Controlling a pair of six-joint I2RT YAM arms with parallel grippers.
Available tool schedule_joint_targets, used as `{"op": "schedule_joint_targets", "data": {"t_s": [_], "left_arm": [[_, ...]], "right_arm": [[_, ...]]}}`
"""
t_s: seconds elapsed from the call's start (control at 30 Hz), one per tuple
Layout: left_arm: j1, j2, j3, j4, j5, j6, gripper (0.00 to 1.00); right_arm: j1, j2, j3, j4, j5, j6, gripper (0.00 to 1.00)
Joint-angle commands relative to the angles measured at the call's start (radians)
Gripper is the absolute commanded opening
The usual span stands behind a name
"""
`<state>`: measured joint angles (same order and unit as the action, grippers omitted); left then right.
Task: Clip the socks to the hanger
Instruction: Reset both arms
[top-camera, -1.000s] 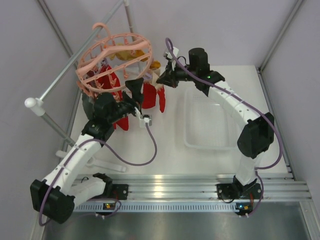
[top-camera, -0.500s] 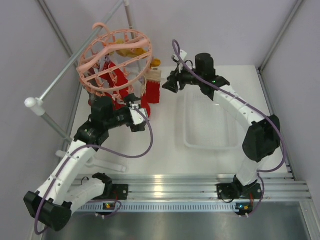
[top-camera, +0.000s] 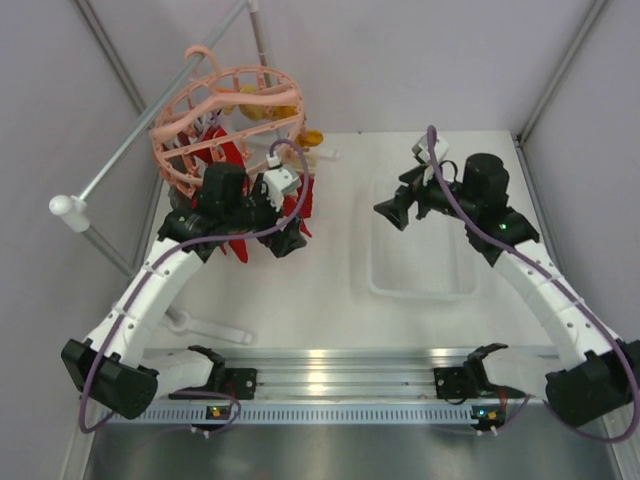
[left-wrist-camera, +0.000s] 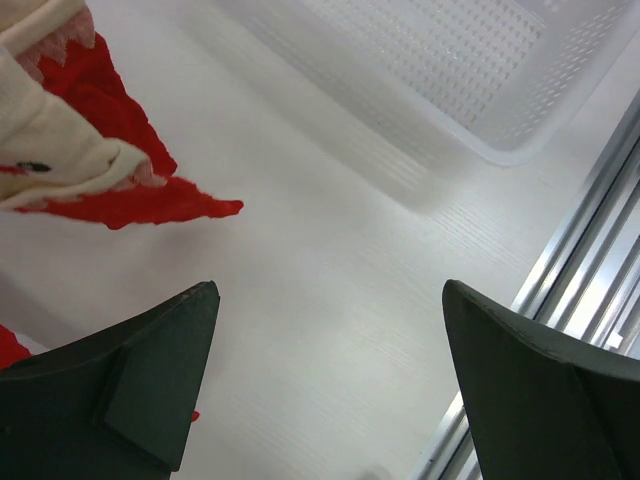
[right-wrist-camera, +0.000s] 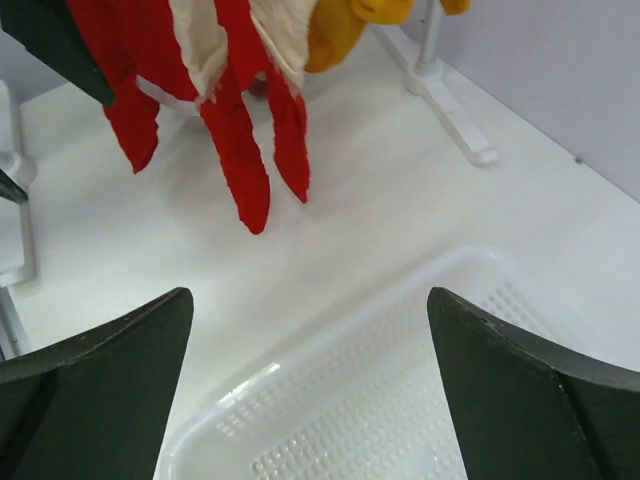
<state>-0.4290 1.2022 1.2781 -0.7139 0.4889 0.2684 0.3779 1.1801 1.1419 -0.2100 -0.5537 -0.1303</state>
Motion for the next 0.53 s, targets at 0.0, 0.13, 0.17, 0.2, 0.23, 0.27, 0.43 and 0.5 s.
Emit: {"op": "schedule_joint_targets", "data": {"t_s": [0.0, 0.13, 0.17, 0.2, 0.23, 0.27, 0.43, 0.5], "left_arm": [[-0.001, -0.064, -0.008, -0.009, -0.007, -0.087, 0.98], [-0.001, -0.117, -0.029, 0.019, -0.045, -0.09, 0.98], [-0.001, -0.136, -0.055, 0.034, -0.049, -0.078, 0.98], [-0.001, -0.156, -0.072, 0.048, -0.038, -0.072, 0.98], [-0.001, -0.202, -0.091, 0.08, -0.03, -0.067, 0.98], [-0.002, -0.219, -0.124, 0.093, -0.024, -0.073, 0.98], [0.003, -0.276, -0.166, 0.093, -0.038, -0.074, 0.98], [0.004, -0.276, -0.151, 0.084, -0.046, -0.069, 0.98]], "right_arm": [[-0.068, -0.158, -0.108, -0.041, 0.029, -0.002, 1.0], [-0.137, -0.292, -0.207, -0.068, 0.003, 0.011, 1.0], [-0.148, -0.313, -0.221, -0.068, -0.011, 0.024, 1.0], [-0.158, -0.351, -0.235, -0.069, -0.018, 0.031, 1.0], [-0.18, -0.367, -0.258, -0.077, -0.026, 0.037, 1.0], [-0.186, -0.381, -0.269, -0.078, -0.038, 0.047, 1.0], [-0.211, -0.453, -0.307, -0.069, -0.064, 0.067, 1.0], [-0.217, -0.455, -0.303, -0.068, -0.071, 0.072, 1.0]]}}
